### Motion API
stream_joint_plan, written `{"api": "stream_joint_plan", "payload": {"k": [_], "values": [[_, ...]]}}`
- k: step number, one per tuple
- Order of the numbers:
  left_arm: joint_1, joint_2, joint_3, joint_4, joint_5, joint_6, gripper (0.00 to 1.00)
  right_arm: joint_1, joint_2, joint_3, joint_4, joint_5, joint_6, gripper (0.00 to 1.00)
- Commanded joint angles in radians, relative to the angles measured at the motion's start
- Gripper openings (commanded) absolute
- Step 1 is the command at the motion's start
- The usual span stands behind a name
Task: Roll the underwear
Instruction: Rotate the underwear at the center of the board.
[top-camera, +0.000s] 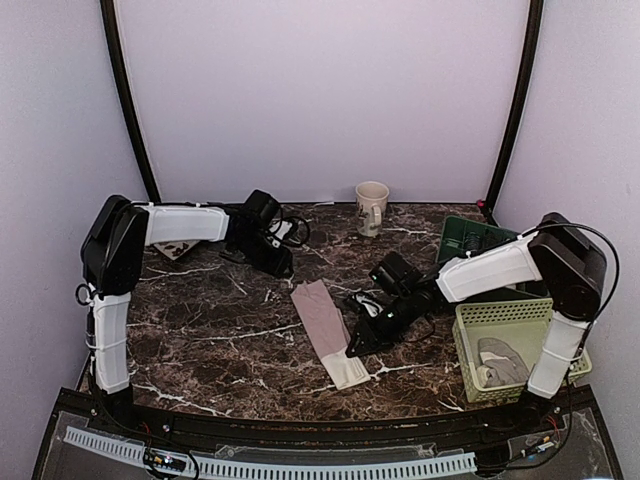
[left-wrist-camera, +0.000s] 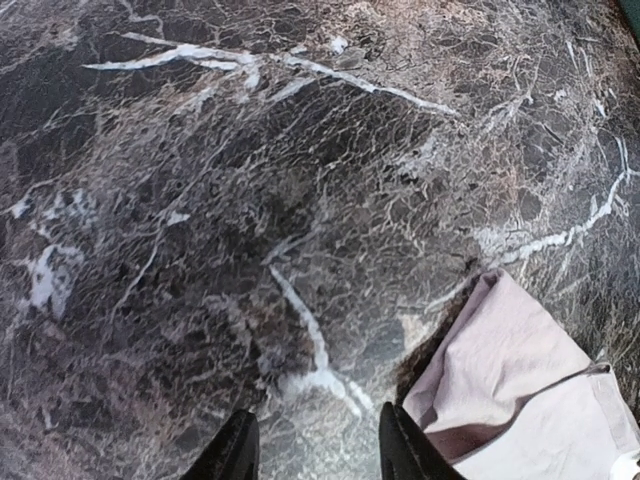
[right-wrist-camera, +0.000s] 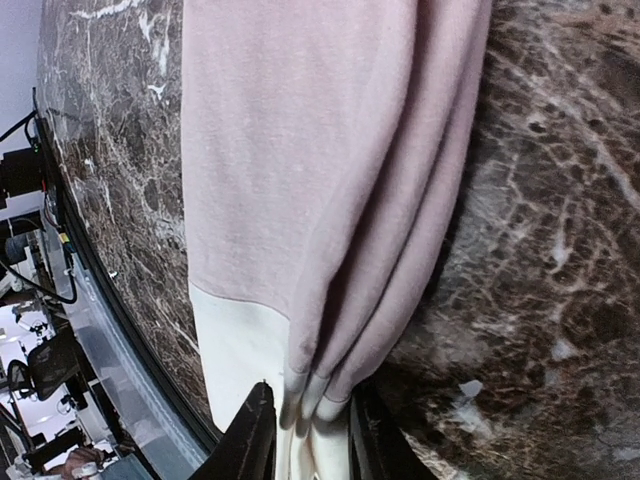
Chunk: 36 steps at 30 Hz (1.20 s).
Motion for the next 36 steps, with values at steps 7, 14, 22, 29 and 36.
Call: {"api": "stream_joint_plan", "payload": {"k": [7, 14, 22, 29, 36], "values": [[0.007, -0.367, -0.324, 0.088, 0.034, 0.054, 0.43, 0.120, 0.032, -0.088, 0.214, -0.143, 0.135, 0.07], [-0.009, -0.685, -0.677, 0.268, 0.224, 0.117, 0.44, 0.176, -0.008, -0.162, 0.365, -0.186, 0.302, 0.26], [-0.310, -0.938, -0.960, 0.403, 0.219, 0.256, 0.47, 0.173, -0.268, -0.177, 0.155, 0.015, 0.139, 0.33], [-0.532, -0.963, -1.050, 0.470, 0.151, 0.348, 0.49, 0.204, -0.131, 0.012, 0.168, -0.085, 0.039, 0.28], [-0.679, -0.811, -1.020, 0.544, 0.084, 0.435, 0.46, 0.243, 0.034, 0.061, 0.215, -0.147, 0.016, 0.20]]}}
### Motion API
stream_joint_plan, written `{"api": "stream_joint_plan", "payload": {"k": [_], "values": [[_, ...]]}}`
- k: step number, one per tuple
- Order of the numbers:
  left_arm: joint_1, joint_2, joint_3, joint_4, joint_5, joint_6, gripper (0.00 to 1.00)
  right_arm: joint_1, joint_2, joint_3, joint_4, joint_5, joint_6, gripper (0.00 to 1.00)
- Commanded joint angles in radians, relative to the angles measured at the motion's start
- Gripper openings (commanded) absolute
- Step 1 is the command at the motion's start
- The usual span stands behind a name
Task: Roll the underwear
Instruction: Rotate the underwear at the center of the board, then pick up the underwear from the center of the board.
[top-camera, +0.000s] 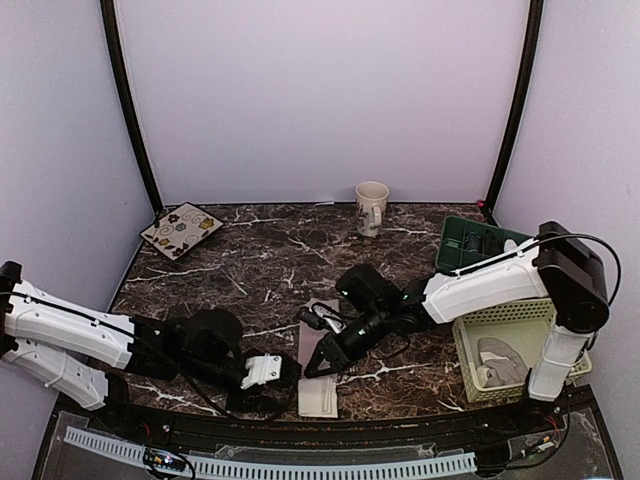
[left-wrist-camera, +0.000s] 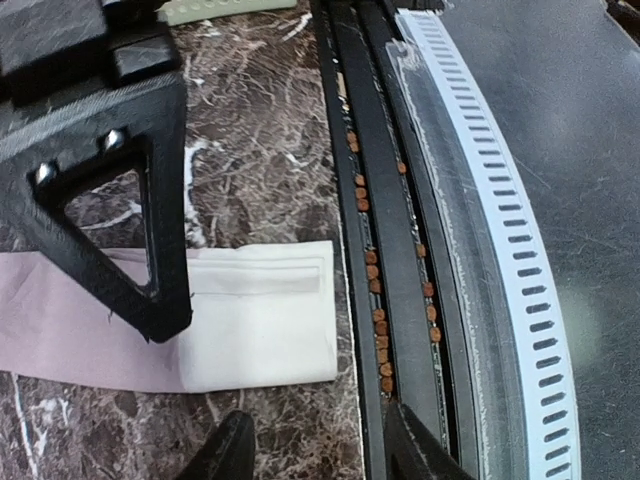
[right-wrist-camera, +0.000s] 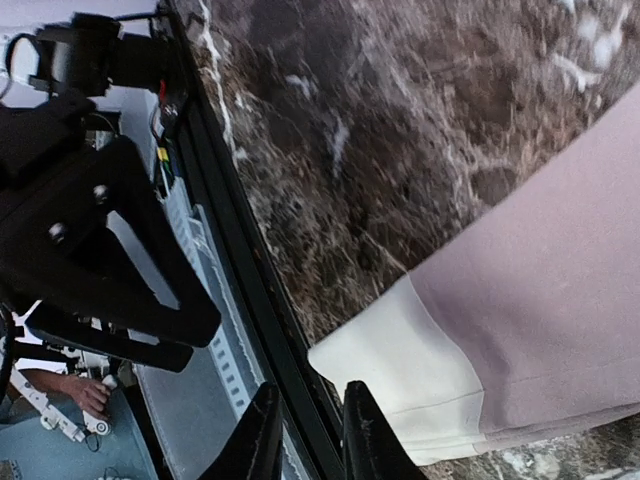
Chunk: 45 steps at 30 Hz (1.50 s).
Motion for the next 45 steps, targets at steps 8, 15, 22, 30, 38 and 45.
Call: {"api": "stream_joint_plan", "payload": {"k": [8, 15, 22, 30, 38, 45], "values": [[-0.071, 0.269, 0.090, 0.109, -0.020, 0.134, 0.43, 0.010, 0.139, -0.084, 0.029, -0.008, -0.042, 0.10], [-0.072, 0.345, 0.113, 0.111, -0.068, 0.141, 0.41, 0.009, 0.153, -0.123, 0.043, 0.011, -0.035, 0.08], [-0.071, 0.414, 0.123, 0.016, -0.112, 0.141, 0.30, 0.009, 0.148, -0.123, 0.017, 0.025, -0.068, 0.08], [-0.070, 0.372, 0.157, -0.039, -0.036, 0.128, 0.00, 0.007, 0.065, -0.105, 0.011, 0.056, -0.107, 0.12], [0.025, 0.312, 0.180, -0.046, 0.088, 0.071, 0.00, -0.039, -0.036, -0.103, 0.001, 0.064, -0.111, 0.18], [0.157, 0.317, 0.239, -0.053, 0.224, 0.027, 0.00, -0.116, -0.103, -0.117, -0.023, 0.058, -0.127, 0.22]]}}
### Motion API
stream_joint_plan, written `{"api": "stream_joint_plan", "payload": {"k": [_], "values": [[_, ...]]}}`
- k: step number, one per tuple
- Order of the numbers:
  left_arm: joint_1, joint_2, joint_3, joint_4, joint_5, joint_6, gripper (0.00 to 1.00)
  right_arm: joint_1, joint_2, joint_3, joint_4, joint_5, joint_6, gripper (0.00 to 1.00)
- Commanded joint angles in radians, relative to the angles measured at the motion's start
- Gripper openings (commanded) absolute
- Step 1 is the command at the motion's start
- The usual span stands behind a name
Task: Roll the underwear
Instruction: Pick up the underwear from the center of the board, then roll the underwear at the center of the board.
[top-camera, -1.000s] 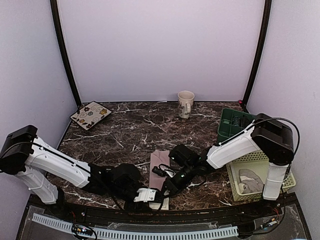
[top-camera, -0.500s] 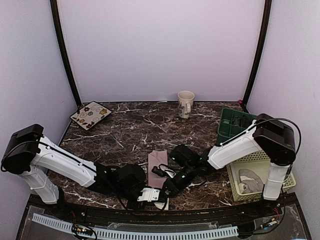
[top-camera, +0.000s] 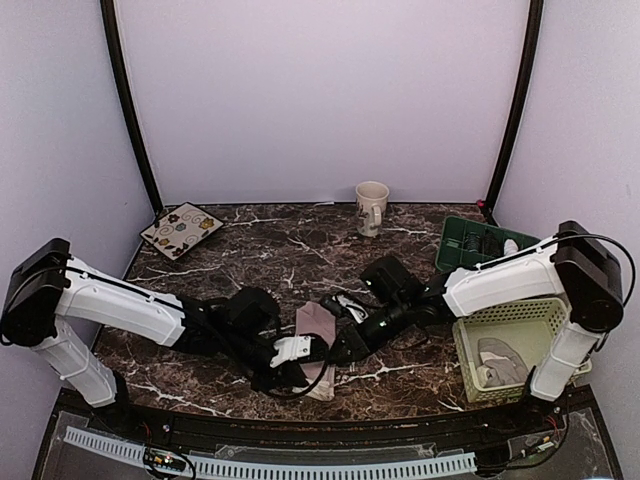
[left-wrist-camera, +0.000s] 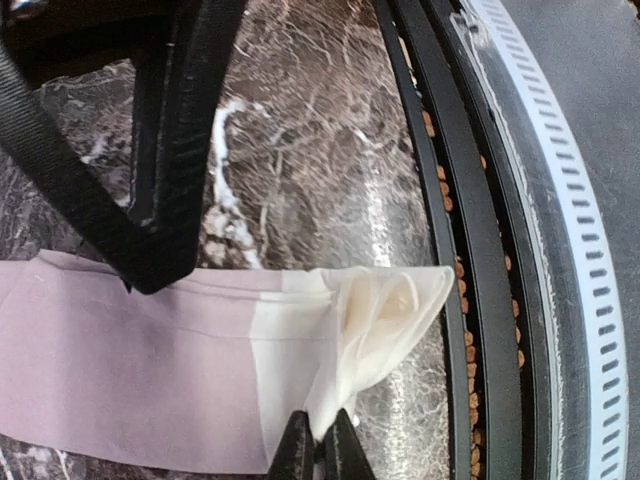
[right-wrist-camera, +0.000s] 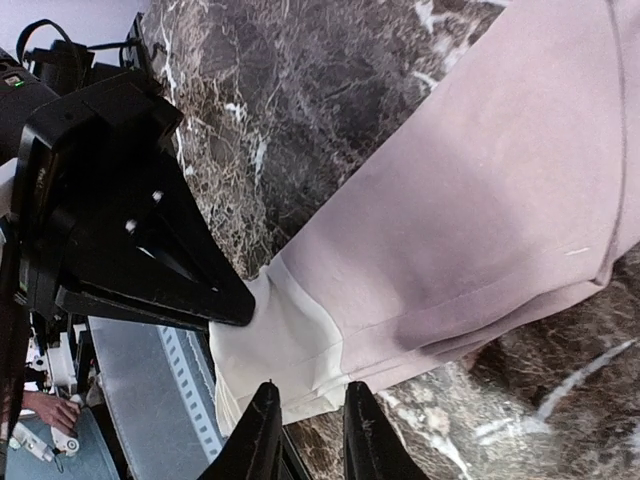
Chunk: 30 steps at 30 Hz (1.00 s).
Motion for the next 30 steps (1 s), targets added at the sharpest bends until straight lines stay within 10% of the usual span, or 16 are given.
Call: {"api": "stream_joint_plan", "payload": {"k": [1, 23, 30], "values": [[0.075, -0.007, 0.059, -0.030, 0.132, -0.054, 0.00, -0.043, -0.044, -0.013, -0.023, 0.007, -0.027, 0.22], [0.274, 0.203, 0.220, -0.036, 0.140, -0.100, 0.07, -0.083, -0.025, 0.007, -0.018, -0.013, -0.019, 0.23], [0.292, 0.128, 0.176, -0.015, 0.030, -0.113, 0.28, -0.082, -0.005, 0.014, -0.001, -0.005, -0.016, 0.23]]}}
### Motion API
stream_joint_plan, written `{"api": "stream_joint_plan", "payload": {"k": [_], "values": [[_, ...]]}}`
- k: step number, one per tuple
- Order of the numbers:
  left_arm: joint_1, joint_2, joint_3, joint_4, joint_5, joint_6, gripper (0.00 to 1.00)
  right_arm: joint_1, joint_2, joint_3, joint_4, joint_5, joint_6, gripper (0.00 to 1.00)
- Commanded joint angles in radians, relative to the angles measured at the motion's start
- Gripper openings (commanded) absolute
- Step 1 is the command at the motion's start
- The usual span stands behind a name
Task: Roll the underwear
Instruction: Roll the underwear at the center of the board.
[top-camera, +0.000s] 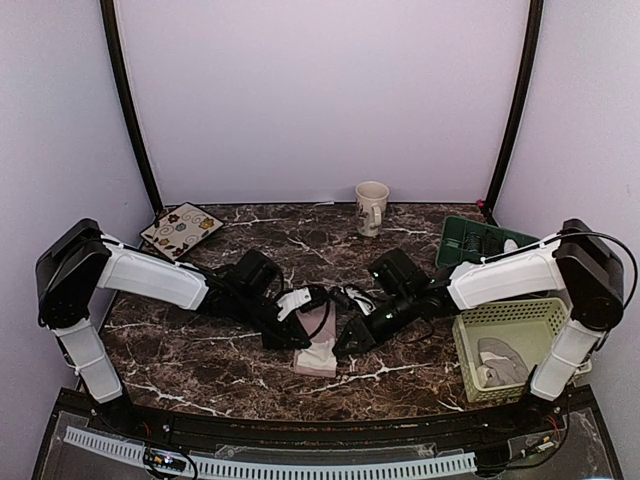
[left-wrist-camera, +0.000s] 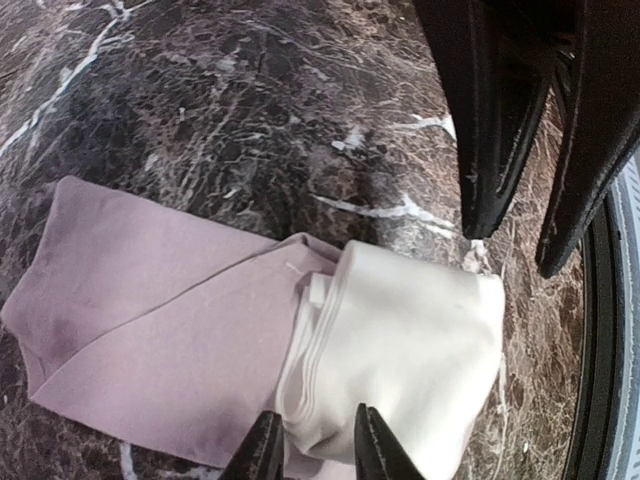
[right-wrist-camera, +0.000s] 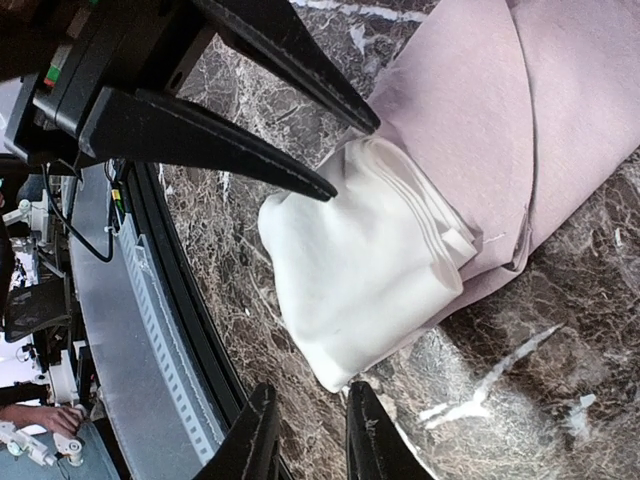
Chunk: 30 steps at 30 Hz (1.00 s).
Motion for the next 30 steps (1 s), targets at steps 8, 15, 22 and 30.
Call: {"api": "stream_joint_plan", "payload": {"k": [8, 15, 22, 30], "values": [[0.023, -0.200, -0.100, 0.052, -0.149, -0.002, 0.36, -0.004, 0.091, 0.051, 0.096, -0.015, 0.011, 0.22], [-0.010, -0.366, -0.218, 0.112, -0.060, 0.113, 0.45, -0.004, 0.231, 0.097, 0.133, -0.045, -0.031, 0.19], [-0.168, -0.323, -0.232, 0.105, -0.170, 0.260, 0.49, -0.004, 0.274, 0.108, 0.124, -0.057, -0.045, 0.18], [-0.200, -0.178, -0.165, 0.130, -0.260, 0.312, 0.50, -0.003, 0.264, 0.108, 0.085, -0.058, -0.063, 0.18]]}}
